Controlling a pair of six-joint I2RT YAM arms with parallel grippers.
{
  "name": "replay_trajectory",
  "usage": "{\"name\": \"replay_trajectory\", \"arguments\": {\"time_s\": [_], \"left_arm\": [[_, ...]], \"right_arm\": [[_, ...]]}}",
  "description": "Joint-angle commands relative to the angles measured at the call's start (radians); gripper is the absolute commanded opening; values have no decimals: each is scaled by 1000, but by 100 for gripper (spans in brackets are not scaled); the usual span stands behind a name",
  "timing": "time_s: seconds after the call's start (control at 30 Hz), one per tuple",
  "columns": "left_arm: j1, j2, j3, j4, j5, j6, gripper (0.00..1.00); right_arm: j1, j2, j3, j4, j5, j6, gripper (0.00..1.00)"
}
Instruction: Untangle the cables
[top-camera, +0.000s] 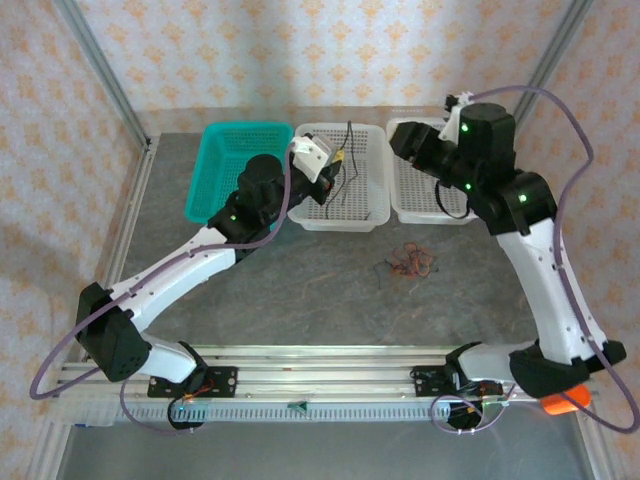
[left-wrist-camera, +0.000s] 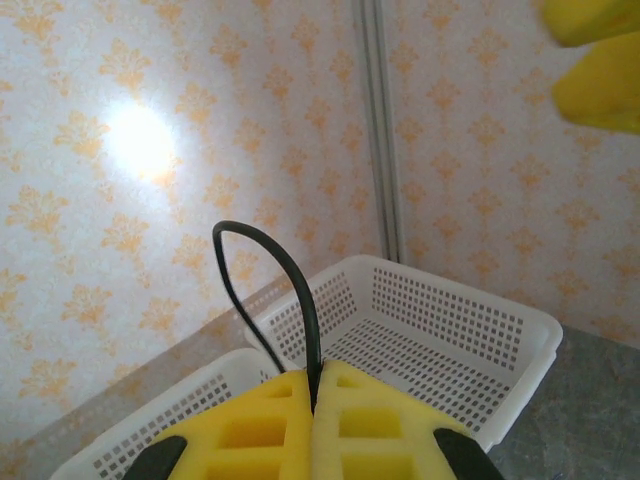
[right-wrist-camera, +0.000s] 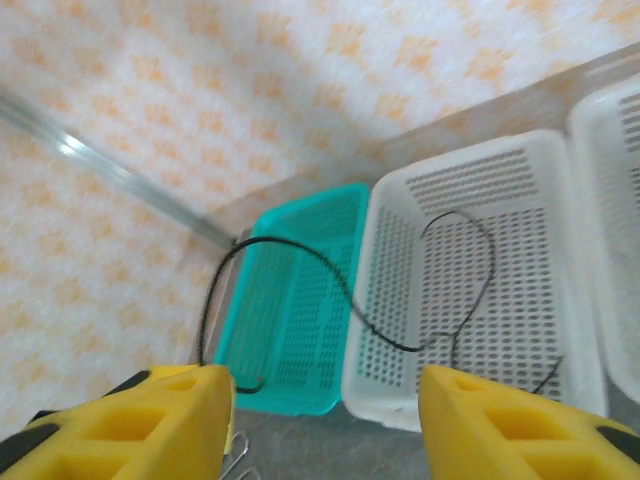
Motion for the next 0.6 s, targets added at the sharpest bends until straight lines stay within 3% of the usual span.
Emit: {"name": "replay_trajectory", "arguments": {"time_s": [0.0,0.3,0.57], "left_arm": [[17,26,69,38,20,-86,0],[64,207,299,-124,-17,-235,0],[101,397,444,-215,51,-367,0]], "right_arm": [[0,-56,-84,70,206,10,54],[-3,-190,-359,202,341,-1,61],[-3,-209,-435,214,377,-11,61]]}}
